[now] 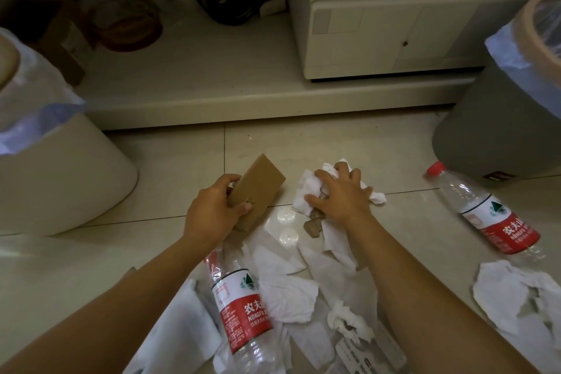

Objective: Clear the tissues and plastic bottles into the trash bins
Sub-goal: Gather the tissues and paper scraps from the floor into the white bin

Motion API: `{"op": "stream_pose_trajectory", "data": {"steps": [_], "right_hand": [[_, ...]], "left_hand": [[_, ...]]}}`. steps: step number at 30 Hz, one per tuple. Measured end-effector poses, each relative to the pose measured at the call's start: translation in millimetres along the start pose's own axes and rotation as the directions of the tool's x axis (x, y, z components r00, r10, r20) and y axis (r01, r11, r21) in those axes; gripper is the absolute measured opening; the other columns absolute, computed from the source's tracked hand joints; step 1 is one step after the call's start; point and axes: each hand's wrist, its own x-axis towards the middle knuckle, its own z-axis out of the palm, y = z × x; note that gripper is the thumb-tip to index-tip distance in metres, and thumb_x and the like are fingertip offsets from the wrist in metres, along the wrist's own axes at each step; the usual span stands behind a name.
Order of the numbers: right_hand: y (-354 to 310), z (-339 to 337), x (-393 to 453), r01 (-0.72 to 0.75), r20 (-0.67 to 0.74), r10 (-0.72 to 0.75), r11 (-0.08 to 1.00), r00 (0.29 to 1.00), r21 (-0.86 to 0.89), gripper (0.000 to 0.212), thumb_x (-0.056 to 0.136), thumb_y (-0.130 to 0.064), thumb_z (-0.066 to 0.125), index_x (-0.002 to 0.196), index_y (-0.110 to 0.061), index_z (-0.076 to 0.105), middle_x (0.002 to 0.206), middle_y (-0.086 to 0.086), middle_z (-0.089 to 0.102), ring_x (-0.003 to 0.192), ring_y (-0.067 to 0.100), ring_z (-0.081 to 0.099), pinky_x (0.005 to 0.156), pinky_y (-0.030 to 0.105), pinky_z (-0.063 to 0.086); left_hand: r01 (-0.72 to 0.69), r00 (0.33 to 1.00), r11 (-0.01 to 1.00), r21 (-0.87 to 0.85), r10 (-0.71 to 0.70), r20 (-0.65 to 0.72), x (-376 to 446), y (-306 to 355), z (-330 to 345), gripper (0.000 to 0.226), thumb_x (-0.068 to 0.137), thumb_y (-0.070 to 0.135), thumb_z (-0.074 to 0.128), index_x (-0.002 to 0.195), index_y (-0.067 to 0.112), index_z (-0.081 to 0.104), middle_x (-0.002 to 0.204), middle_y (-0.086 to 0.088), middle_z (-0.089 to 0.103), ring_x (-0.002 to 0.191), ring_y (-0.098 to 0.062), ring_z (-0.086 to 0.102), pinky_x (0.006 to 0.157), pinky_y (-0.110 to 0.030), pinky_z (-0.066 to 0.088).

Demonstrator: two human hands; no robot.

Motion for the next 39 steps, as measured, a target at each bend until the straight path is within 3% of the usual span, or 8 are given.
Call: {"op": "stream_pose_trajectory", "data": {"steps": [5,9,12,20,28,31,36,39], "right_hand": [[-18.6,1.8,-15.2,0.118,-0.063,-0.120,0.992,0.991,-0.040,0.038,0.088,-0.035,0.050,0.126,-0.033,0.049,0.131,0.004,0.035,0.114,0.026,0.034,0.079,0.042,0.044],[-38.8,10.5,-26.8,0.217,-0.071,-0.225,0.970,0.972,-0.108,0.033,0.087,-0.015,0.057,0.119,-0.021,0.056,0.131,0.009,0.040,0.113,0.032,0.039,0.061,0.033,0.034],[-47.6,16.1,-31.8,0.258,-0.044,-0.267,0.956,0.963,-0.140,0.035,0.079,-0.003,0.062,0.112,-0.016,0.060,0.125,0.013,0.045,0.106,0.035,0.044,0.056,0.033,0.033],[-81.1,-28.2,-43.9,0.355,-0.160,-0.369,0.929,0.916,-0.106,0.038,0.088,-0.011,0.055,0.124,-0.023,0.054,0.130,0.009,0.040,0.105,0.030,0.044,0.063,0.032,0.038],[-151.3,-94.7,-63.1,0.562,-0.418,-0.522,0.826,0.743,-0.032,0.023,0.083,-0.018,0.066,0.106,-0.023,0.065,0.118,0.003,0.048,0.100,0.023,0.050,0.058,0.028,0.041],[-183.1,-116.6,-74.6,0.613,-0.447,-0.594,0.781,0.669,-0.121,0.030,0.080,-0.015,0.068,0.110,-0.021,0.064,0.114,0.005,0.052,0.093,0.024,0.053,0.054,0.029,0.047],[-233.1,-149.0,-89.8,0.624,-0.399,-0.705,0.707,0.586,-0.334,0.038,0.067,-0.005,0.079,0.101,-0.015,0.067,0.108,0.012,0.058,0.082,0.028,0.058,0.042,0.026,0.044],[-266.0,-166.3,-95.6,0.605,-0.382,-0.752,0.660,0.538,-0.446,0.039,0.067,-0.007,0.079,0.103,-0.016,0.066,0.115,0.013,0.056,0.084,0.026,0.056,0.042,0.025,0.042]], "left_hand": [[-0.017,1.000,1.000,-0.004,0.017,-0.003,-5.7,2.6,-5.2,0.055,0.085,0.033,0.069,0.134,0.027,0.045,0.118,0.002,0.064,0.085,-0.015,0.061,0.071,-0.037,0.057],[-0.016,1.000,0.999,-0.029,0.016,-0.005,-12.4,2.8,-13.9,0.055,0.085,0.031,0.069,0.134,0.027,0.045,0.113,0.004,0.063,0.082,-0.017,0.063,0.067,-0.040,0.059],[-0.023,1.000,1.000,-0.009,0.023,-0.009,-16.5,-0.7,-24.7,0.054,0.085,0.031,0.069,0.134,0.027,0.045,0.112,0.007,0.062,0.082,-0.013,0.062,0.064,-0.030,0.056],[-0.066,0.997,0.998,0.015,0.066,0.033,-27.6,-14.1,-72.3,0.052,0.082,0.024,0.072,0.128,0.031,0.048,0.104,0.010,0.062,0.084,-0.013,0.065,0.070,-0.040,0.058],[-0.185,0.982,0.977,0.110,0.187,-0.007,-42.6,-6.2,-166.2,0.054,0.084,0.023,0.071,0.131,0.030,0.046,0.105,0.010,0.060,0.081,-0.007,0.058,0.066,-0.020,0.051],[-0.214,0.972,0.961,0.176,0.227,-0.061,-48.6,1.6,-205.0,0.049,0.084,0.029,0.070,0.127,0.035,0.045,0.110,0.013,0.056,0.089,-0.008,0.056,0.064,-0.014,0.047],[-0.180,0.957,0.974,0.136,0.205,-0.206,-58.2,-1.0,-252.6,0.055,0.083,0.025,0.071,0.130,0.033,0.044,0.108,0.013,0.057,0.092,-0.011,0.061,0.076,-0.035,0.058],[-0.219,0.923,0.970,0.110,0.242,-0.300,-64.3,-11.5,-282.0,0.052,0.083,0.026,0.071,0.127,0.033,0.045,0.100,0.015,0.054,0.085,-0.003,0.058,0.066,-0.023,0.053]]}}
